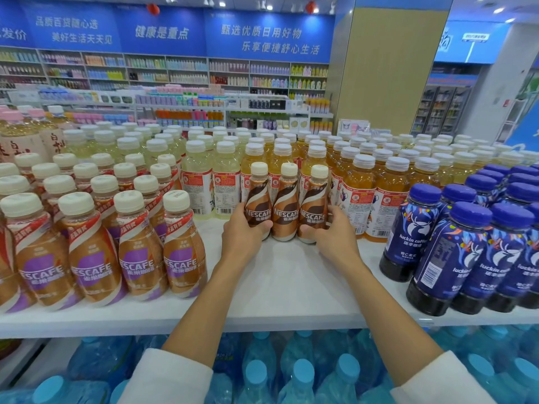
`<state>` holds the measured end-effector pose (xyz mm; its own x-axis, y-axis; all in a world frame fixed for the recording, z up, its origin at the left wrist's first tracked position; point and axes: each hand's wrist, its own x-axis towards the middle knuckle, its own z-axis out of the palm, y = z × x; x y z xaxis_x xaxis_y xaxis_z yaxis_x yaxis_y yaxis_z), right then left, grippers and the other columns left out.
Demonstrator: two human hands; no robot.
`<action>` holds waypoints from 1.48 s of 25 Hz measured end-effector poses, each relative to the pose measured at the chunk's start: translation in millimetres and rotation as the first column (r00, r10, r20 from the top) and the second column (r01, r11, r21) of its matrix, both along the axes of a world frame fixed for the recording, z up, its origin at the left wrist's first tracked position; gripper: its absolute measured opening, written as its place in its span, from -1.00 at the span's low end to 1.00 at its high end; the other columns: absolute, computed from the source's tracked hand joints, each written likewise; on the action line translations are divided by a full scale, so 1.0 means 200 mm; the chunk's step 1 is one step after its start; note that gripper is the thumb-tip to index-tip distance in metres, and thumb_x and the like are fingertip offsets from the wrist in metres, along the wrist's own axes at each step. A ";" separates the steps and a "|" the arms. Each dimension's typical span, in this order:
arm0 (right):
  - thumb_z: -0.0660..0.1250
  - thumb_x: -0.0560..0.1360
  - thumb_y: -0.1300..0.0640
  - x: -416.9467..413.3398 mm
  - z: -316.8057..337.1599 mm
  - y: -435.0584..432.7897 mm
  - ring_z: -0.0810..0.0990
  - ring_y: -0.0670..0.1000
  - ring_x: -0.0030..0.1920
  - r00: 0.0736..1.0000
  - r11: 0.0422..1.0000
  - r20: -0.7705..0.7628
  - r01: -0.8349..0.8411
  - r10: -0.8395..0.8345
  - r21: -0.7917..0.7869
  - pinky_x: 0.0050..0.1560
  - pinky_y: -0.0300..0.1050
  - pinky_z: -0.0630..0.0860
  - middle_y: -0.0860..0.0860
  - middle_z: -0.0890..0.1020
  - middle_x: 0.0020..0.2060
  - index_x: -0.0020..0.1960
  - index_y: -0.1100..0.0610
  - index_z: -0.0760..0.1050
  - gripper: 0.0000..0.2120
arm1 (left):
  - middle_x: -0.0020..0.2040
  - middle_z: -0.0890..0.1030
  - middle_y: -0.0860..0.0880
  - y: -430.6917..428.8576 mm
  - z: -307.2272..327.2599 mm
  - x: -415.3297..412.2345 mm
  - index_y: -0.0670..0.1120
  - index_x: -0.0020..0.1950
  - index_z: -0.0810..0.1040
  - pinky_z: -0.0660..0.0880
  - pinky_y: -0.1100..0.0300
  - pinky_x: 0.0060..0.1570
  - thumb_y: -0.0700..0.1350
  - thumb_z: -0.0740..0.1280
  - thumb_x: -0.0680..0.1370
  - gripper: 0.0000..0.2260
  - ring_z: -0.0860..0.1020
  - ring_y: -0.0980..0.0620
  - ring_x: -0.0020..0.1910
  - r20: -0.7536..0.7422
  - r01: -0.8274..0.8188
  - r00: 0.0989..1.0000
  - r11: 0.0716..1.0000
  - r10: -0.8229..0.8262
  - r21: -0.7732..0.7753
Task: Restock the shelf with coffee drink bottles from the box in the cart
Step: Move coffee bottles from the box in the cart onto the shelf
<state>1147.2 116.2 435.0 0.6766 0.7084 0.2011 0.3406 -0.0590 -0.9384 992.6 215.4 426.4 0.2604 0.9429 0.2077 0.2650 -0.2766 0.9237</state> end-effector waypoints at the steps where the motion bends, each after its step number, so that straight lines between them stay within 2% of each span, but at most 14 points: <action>1: 0.56 0.44 0.19 0.00 -0.01 0.00 0.56 0.01 0.27 1.000 1.000 0.002 0.006 -0.006 0.004 0.27 -0.04 0.52 -0.01 0.59 0.30 0.44 0.06 0.39 -0.36 | 0.25 0.63 0.02 0.00 0.00 0.00 0.01 0.38 0.48 0.47 -0.06 0.32 -0.02 0.52 0.48 -0.50 0.56 -0.05 0.26 0.001 0.000 1.000 1.000 0.000 0.000; 3: 0.56 0.44 0.18 0.00 -0.01 0.00 0.55 0.01 0.30 1.000 1.000 0.016 0.006 -0.006 0.004 0.30 -0.02 0.51 -0.02 0.59 0.32 0.47 0.06 0.38 -0.33 | 0.26 0.63 0.01 0.00 0.00 0.00 0.01 0.38 0.48 0.46 -0.07 0.33 -0.01 0.53 0.47 -0.49 0.56 -0.05 0.26 0.001 -0.005 1.000 1.000 0.005 0.006; 6: 0.55 0.46 0.17 -0.01 0.00 0.00 0.55 -0.01 0.29 1.000 1.000 0.019 -0.001 0.001 -0.009 0.26 -0.08 0.48 -0.02 0.58 0.31 0.48 0.07 0.38 -0.35 | 0.26 0.63 0.01 0.00 0.00 0.00 0.01 0.39 0.48 0.47 -0.07 0.33 -0.02 0.53 0.47 -0.48 0.56 -0.04 0.26 0.004 -0.009 1.000 1.000 0.009 0.004; 10: 0.54 0.46 0.15 -0.02 0.00 -0.01 0.57 0.02 0.26 1.000 1.000 0.022 0.013 -0.013 -0.018 0.26 -0.05 0.50 -0.02 0.64 0.25 0.42 0.07 0.47 -0.44 | 0.24 0.64 0.02 -0.01 0.00 -0.01 0.01 0.37 0.51 0.49 -0.07 0.31 0.01 0.53 0.46 -0.50 0.57 -0.04 0.25 -0.005 0.002 1.000 1.000 -0.002 -0.019; 14: 0.51 0.49 0.16 -0.03 0.01 -0.03 0.55 -0.03 0.19 0.999 0.998 0.037 0.011 -0.009 -0.054 0.14 -0.14 0.42 -0.02 0.63 0.25 0.42 0.08 0.47 -0.47 | 0.22 0.65 0.02 -0.01 0.01 -0.02 -0.01 0.34 0.53 0.51 -0.05 0.29 0.02 0.53 0.45 -0.51 0.58 -0.04 0.24 -0.016 0.011 1.000 1.000 -0.012 -0.029; 18: 0.49 0.51 0.15 -0.04 0.02 -0.02 0.54 0.01 0.29 0.998 0.997 0.060 0.040 -0.036 -0.068 0.22 -0.13 0.42 0.00 0.61 0.29 0.44 0.09 0.45 -0.47 | 0.26 0.63 -0.01 -0.01 0.01 -0.01 -0.03 0.36 0.50 0.49 -0.06 0.32 0.00 0.51 0.49 -0.53 0.56 -0.07 0.27 -0.016 0.014 1.000 1.000 -0.015 -0.016; 21: 0.50 0.50 0.12 -0.05 -0.01 -0.01 0.55 0.03 0.32 0.994 0.995 0.087 0.066 -0.059 -0.077 0.34 -0.02 0.46 -0.02 0.62 0.29 0.44 0.07 0.47 -0.47 | 0.27 0.63 -0.02 -0.02 0.00 -0.01 -0.05 0.37 0.50 0.47 -0.08 0.33 0.01 0.50 0.50 -0.53 0.55 -0.08 0.29 -0.015 0.014 1.000 1.000 -0.014 -0.011; 24: 0.48 0.52 0.10 -0.08 -0.02 -0.06 0.56 0.00 0.30 0.990 0.995 0.134 0.062 -0.051 -0.080 0.28 -0.07 0.48 -0.05 0.63 0.28 0.42 0.05 0.48 -0.51 | 0.30 0.61 -0.02 -0.04 -0.01 -0.03 -0.04 0.41 0.47 0.46 -0.09 0.35 0.02 0.48 0.51 -0.50 0.54 -0.11 0.31 -0.024 0.019 1.000 1.000 -0.019 0.011; 29: 0.37 0.60 0.05 -0.20 0.00 -0.32 0.55 -0.01 0.25 0.962 0.992 0.273 0.025 0.010 -0.123 0.22 -0.13 0.45 -0.07 0.60 0.25 0.40 0.10 0.50 -0.61 | 0.28 0.61 -0.05 -0.27 0.01 -0.15 -0.07 0.37 0.51 0.44 0.05 0.26 0.03 0.36 0.59 -0.61 0.53 -0.12 0.30 -0.125 0.015 0.992 0.996 -0.003 0.092; 32: 0.33 0.61 -0.04 -0.29 -0.04 -0.54 0.51 -0.03 0.33 0.939 0.984 0.338 0.000 0.061 -0.178 0.34 -0.08 0.44 -0.04 0.56 0.37 0.45 0.10 0.46 -0.54 | 0.38 0.55 -0.07 -0.50 -0.02 -0.24 -0.09 0.45 0.45 0.40 0.07 0.31 0.05 0.31 0.62 -0.57 0.50 -0.10 0.35 -0.180 -0.002 0.983 0.993 0.024 0.119; 35: 0.30 0.62 -0.09 -0.38 -0.09 -0.80 0.48 -0.04 0.37 0.949 0.986 0.303 -0.042 0.090 -0.161 0.39 -0.05 0.40 -0.07 0.54 0.37 0.43 0.05 0.48 -0.56 | 0.43 0.51 -0.03 -0.77 -0.05 -0.37 -0.08 0.48 0.43 0.39 0.07 0.39 0.07 0.29 0.63 -0.55 0.46 -0.03 0.40 -0.175 -0.012 0.984 0.989 0.039 0.150; 37: 0.31 0.61 -0.11 -0.47 -0.14 -0.99 0.48 -0.04 0.37 0.967 0.991 0.237 -0.071 0.097 -0.117 0.39 -0.02 0.42 -0.13 0.56 0.34 0.41 -0.01 0.50 -0.60 | 0.37 0.54 0.07 -0.97 -0.07 -0.49 -0.02 0.46 0.45 0.43 0.23 0.30 0.07 0.30 0.63 -0.59 0.50 0.09 0.32 -0.084 -0.033 0.995 0.990 0.045 0.138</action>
